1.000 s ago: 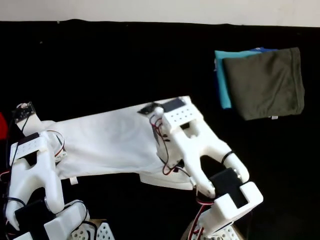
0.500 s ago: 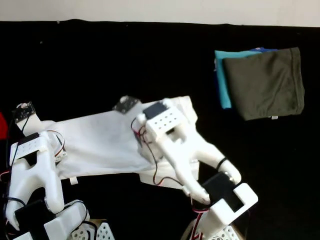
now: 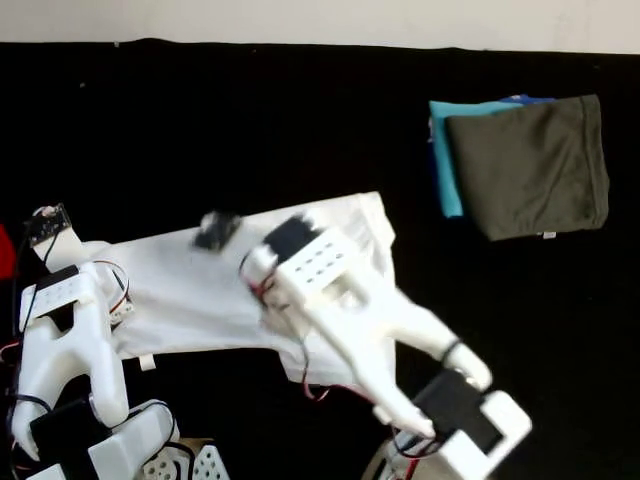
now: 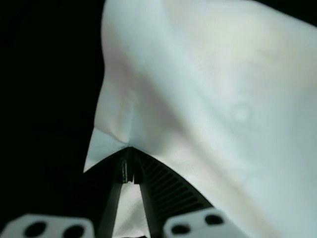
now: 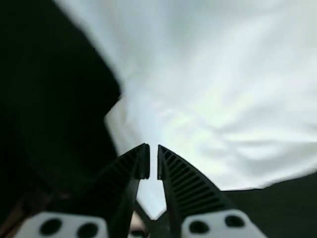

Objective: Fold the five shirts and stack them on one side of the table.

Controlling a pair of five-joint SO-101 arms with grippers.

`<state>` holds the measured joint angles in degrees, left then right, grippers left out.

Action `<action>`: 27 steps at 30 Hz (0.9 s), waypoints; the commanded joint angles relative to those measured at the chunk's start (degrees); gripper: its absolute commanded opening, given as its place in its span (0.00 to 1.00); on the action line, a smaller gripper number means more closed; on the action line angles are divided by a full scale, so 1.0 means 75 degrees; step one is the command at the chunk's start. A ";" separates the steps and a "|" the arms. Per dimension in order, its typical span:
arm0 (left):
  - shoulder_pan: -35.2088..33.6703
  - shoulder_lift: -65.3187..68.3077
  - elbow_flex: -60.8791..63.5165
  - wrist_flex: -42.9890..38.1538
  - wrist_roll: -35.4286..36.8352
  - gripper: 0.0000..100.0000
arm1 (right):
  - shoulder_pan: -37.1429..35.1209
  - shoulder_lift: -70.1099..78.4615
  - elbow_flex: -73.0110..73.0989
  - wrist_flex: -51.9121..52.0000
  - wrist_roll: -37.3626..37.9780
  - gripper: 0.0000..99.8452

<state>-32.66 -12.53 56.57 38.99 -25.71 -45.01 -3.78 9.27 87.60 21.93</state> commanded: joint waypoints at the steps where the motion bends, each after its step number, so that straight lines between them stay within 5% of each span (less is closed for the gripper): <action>1: 0.0135 -0.0170 -0.0393 0.0375 -0.0047 0.01 | 0.1213 -0.0557 -0.0908 -0.0697 0.0094 0.04; 8: 0.0135 -0.0568 -0.3393 0.2884 -0.0047 0.01 | 0.2901 0.1248 -0.0627 -0.2561 0.0082 0.05; 27: -0.0064 0.6488 -0.9793 0.2919 -0.0035 0.01 | 0.4261 0.5316 -0.3968 -0.4038 0.0094 0.05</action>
<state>-32.48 32.22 -9.36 60.62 -25.71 -15.56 34.46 -14.37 58.07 21.93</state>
